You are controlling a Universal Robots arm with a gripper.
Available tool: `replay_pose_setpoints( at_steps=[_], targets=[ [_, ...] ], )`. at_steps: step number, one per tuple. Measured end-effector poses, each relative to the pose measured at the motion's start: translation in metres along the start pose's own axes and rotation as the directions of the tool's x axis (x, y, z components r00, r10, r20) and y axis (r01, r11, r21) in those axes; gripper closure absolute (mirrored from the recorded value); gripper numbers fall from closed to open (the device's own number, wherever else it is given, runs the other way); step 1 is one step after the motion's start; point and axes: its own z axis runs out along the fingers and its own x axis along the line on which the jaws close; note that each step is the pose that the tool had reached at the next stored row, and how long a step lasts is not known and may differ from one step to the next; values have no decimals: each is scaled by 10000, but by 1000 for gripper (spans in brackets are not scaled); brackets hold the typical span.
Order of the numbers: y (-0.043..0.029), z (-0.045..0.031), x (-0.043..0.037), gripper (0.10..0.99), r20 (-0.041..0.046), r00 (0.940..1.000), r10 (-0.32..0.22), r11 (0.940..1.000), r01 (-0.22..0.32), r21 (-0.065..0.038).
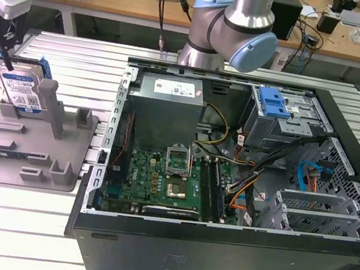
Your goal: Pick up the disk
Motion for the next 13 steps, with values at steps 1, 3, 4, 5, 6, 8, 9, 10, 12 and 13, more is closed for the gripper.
replay_pose_setpoints(
  at_steps=[1, 3, 4, 5, 6, 8, 9, 10, 12, 13],
  targets=[
    [0, 2, 0, 529, -14, 9993, -361, 9993, 361, 0],
    [0, 3, 0, 529, -29, 9974, -726, 9974, 726, -1],
    [0, 4, 0, 529, -35, 9958, -911, 9958, 911, -1],
    [0, 4, 0, 529, -42, 9941, -1084, 9941, 1084, -2],
    [0, 4, 0, 529, -51, 9911, -1333, 9911, 1333, -3],
    [0, 6, 0, 529, -74, 9812, -1929, 9812, 1929, -6],
    [0, 6, 0, 529, -83, 9771, -2127, 9771, 2127, -8],
    [0, 7, 0, 529, -88, 9734, -2291, 9734, 2291, -9],
    [0, 7, 0, 529, -108, 9600, -2797, 9601, 2797, -14],
    [0, 7, 0, 529, -114, 9550, -2963, 9551, 2963, -16]
  ],
)
